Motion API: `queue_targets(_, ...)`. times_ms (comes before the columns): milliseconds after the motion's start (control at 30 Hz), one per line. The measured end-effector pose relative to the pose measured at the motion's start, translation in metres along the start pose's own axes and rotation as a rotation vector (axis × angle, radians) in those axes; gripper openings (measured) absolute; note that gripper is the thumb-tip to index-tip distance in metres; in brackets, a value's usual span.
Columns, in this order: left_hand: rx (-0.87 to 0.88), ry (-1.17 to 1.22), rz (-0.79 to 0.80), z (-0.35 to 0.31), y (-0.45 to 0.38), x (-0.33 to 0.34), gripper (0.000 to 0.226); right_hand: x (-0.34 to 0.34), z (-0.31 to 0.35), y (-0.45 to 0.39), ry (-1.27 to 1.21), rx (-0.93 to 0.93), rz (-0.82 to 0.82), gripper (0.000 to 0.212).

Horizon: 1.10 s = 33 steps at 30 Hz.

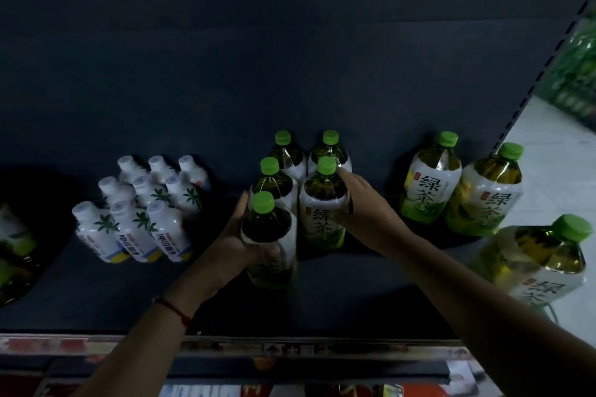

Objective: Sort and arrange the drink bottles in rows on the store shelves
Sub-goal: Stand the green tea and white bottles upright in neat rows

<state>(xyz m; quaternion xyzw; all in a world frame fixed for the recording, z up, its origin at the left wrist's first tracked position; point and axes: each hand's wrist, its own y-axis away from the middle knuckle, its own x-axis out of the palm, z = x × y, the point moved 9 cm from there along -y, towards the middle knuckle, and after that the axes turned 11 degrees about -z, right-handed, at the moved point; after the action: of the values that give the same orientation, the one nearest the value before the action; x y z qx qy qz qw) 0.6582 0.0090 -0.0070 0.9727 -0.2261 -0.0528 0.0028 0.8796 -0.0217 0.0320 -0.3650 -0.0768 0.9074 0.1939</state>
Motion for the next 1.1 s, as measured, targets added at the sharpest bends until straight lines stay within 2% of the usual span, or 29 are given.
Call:
queue_targets(133, 0.087, -0.104, -0.013, 0.008, 0.003, 0.005, 0.126, 0.002, -0.001, 0.0, 0.009, 0.002, 0.013, 0.074)
queue_targets(267, 0.124, -0.076, -0.071, 0.02, 0.003, 0.004, 0.12, 0.002, 0.0, -0.001, 0.013, 0.001, 0.037, 0.07)
queue_targets(633, 0.136, -0.044, -0.046, 0.027, 0.001, 0.002, 0.116, 0.006, 0.006, 0.008, 0.071, 0.03, -0.021, 0.09)
queue_targets(767, 0.235, -0.13, -0.036, 0.003, 0.01, 0.003, 0.105, -0.002, 0.007, 0.019, 0.094, 0.065, -0.075, 0.075)
queue_targets(833, 0.274, -0.299, -0.135, -0.013, 0.021, -0.006, 0.099, -0.011, 0.007, 0.031, 0.068, 0.093, -0.076, 0.065)
queue_targets(867, 0.325, -0.408, -0.203, -0.026, 0.027, -0.011, 0.092, -0.017, 0.01, 0.037, 0.057, 0.087, -0.071, 0.058)
queue_targets(933, 0.541, -0.565, -0.279, -0.062, 0.042, -0.007, 0.073, -0.034, 0.019, 0.051, 0.048, 0.05, -0.073, 0.046)
queue_targets(1000, 0.753, -0.607, -0.264, -0.096, 0.052, 0.018, 0.053, -0.061, 0.021, 0.066, 0.064, 0.041, -0.118, 0.039)
queue_targets(1100, 0.804, -0.581, -0.15, -0.125, 0.038, 0.078, 0.044, -0.116, 0.013, 0.082, 0.224, -0.001, -0.226, 0.036)
